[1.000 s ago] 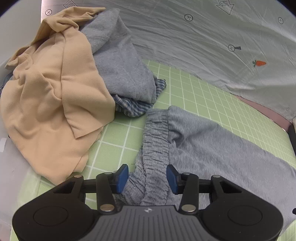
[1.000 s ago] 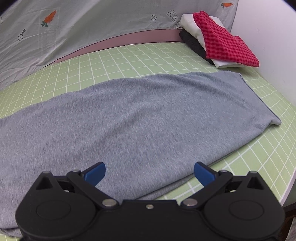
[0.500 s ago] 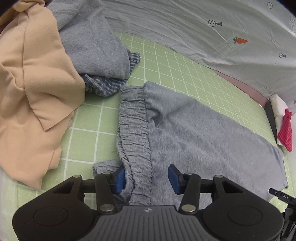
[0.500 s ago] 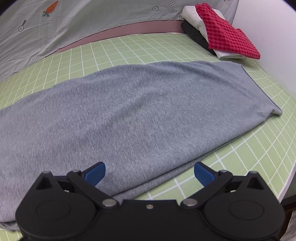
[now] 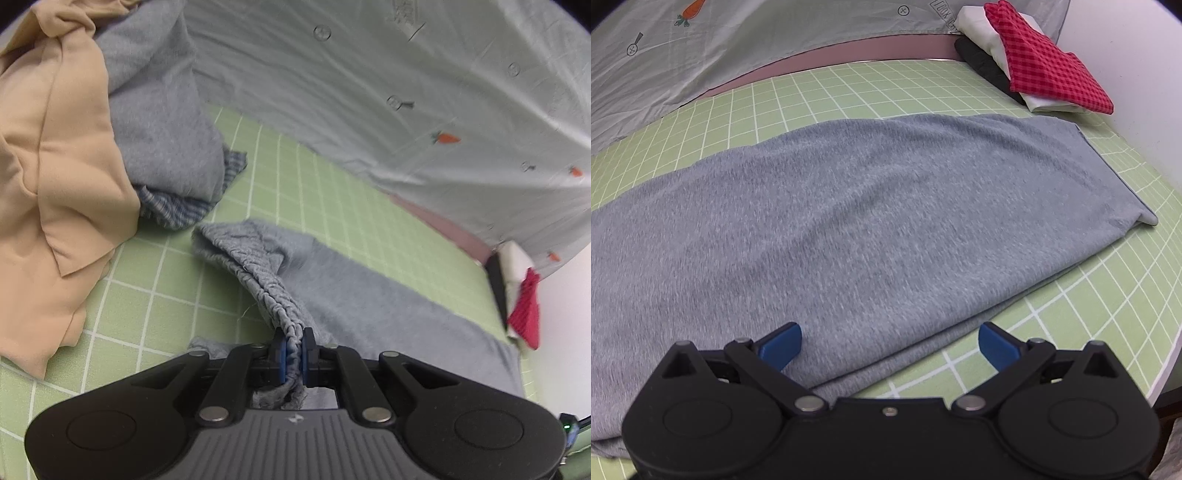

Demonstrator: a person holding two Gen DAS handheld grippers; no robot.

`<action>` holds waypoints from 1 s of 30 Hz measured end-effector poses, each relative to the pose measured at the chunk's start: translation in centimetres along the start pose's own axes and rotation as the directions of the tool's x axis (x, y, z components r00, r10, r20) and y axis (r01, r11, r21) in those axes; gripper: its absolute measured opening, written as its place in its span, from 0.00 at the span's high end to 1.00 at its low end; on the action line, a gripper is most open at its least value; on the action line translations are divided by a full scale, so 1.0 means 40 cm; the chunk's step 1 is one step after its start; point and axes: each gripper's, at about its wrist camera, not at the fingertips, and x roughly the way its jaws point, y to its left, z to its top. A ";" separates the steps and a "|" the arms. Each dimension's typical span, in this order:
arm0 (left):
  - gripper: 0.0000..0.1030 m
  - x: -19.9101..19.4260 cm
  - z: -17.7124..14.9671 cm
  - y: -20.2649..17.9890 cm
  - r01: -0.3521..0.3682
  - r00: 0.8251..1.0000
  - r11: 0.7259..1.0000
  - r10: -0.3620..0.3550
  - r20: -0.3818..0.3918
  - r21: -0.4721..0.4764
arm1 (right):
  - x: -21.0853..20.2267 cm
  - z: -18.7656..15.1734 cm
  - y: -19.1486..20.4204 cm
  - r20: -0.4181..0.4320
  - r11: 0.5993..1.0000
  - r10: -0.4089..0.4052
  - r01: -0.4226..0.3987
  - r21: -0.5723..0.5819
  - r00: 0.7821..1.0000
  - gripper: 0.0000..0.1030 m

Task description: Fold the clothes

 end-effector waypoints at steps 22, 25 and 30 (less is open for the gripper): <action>0.33 -0.219 -0.333 0.110 -0.174 0.977 0.928 0.205 0.063 -0.328 | 0.000 -0.034 -0.027 -0.002 0.997 0.077 -0.077 0.000 0.997 0.00; 0.23 -0.215 -0.354 0.102 -0.164 0.977 0.910 0.203 0.066 -0.381 | -0.002 -0.038 -0.026 -0.003 0.996 0.086 -0.086 0.001 0.996 0.00; 0.14 -0.171 -0.369 0.091 -0.112 0.987 0.886 0.153 0.056 -0.450 | -0.005 -0.047 -0.026 -0.001 0.995 0.102 -0.102 0.006 0.995 0.00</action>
